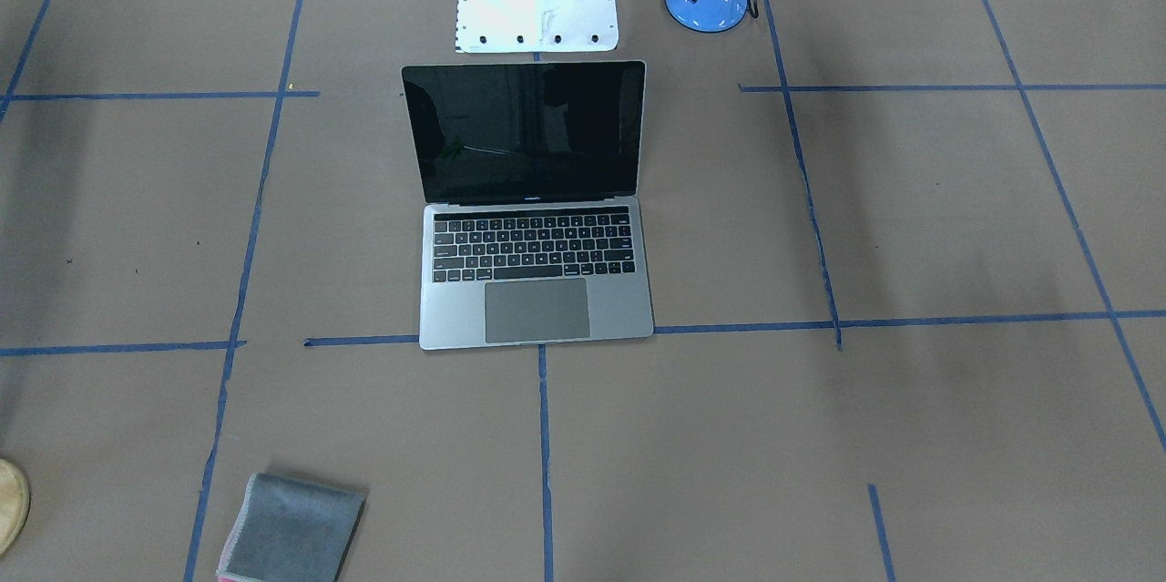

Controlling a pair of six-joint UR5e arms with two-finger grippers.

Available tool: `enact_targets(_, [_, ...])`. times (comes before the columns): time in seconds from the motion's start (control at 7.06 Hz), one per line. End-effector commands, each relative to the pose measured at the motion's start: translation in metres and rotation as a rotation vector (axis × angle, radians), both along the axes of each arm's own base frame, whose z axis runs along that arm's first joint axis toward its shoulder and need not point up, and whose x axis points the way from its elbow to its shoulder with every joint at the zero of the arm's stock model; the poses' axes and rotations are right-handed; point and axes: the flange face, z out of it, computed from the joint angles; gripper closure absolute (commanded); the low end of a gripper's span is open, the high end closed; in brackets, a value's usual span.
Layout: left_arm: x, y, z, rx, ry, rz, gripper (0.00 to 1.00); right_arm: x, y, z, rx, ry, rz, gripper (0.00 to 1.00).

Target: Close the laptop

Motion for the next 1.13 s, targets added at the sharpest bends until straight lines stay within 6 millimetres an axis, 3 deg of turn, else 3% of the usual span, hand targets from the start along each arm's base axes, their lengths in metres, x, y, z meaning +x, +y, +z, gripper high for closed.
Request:
enact_targets(0.0, [0.0,0.0,-0.002,0.005,0.0,0.001,0.0,0.0,0.0,0.0,0.0,0.0,0.0,0.0])
enact_targets(0.28, [0.001,-0.001,-0.002,0.006,-0.005,0.002,0.0,-0.003,-0.001,-0.014,0.027,-0.003,-0.006,0.0])
enact_targets(0.57, [0.003,-0.03,-0.055,0.167,0.002,0.0,0.0,-0.021,-0.002,-0.035,0.046,-0.036,-0.027,0.01])
enact_targets(0.71, [0.003,-0.051,-0.074,0.261,0.005,-0.001,0.0,-0.036,-0.001,-0.051,0.039,-0.089,-0.03,0.01])
enact_targets(0.99, [0.013,-0.064,-0.094,0.302,0.016,0.015,0.0,-0.086,-0.006,-0.083,0.068,-0.156,0.032,0.0])
